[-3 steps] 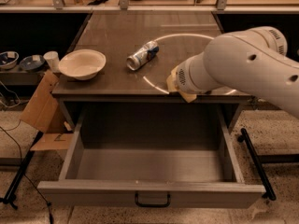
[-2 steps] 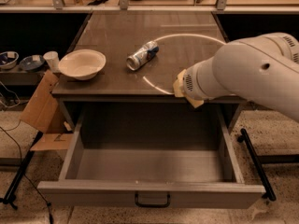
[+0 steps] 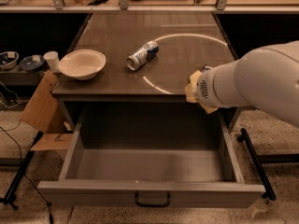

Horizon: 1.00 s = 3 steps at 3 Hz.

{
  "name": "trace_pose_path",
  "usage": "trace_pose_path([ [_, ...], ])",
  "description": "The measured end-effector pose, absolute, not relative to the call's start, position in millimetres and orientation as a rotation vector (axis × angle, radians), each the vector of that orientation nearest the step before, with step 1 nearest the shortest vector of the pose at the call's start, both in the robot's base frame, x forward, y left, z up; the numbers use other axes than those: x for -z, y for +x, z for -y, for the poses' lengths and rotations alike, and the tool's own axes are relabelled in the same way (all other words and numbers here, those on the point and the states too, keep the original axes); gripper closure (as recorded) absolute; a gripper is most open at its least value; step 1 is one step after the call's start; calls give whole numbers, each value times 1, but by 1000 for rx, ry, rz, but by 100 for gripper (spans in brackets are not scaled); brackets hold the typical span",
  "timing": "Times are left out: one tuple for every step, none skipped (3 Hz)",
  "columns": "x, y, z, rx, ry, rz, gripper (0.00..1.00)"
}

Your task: Place sponge into top drawer

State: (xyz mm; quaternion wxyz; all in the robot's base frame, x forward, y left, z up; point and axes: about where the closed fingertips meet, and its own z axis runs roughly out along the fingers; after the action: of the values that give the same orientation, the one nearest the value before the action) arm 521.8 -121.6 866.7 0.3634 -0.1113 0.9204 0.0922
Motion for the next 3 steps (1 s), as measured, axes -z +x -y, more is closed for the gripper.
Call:
trace_pose_path([
  [-865,510,131,-237,-306,-2407,100],
  [-858,499,137,-235,-351,-2460,100],
  [-844,488,139,-259,-406,-2494,100],
])
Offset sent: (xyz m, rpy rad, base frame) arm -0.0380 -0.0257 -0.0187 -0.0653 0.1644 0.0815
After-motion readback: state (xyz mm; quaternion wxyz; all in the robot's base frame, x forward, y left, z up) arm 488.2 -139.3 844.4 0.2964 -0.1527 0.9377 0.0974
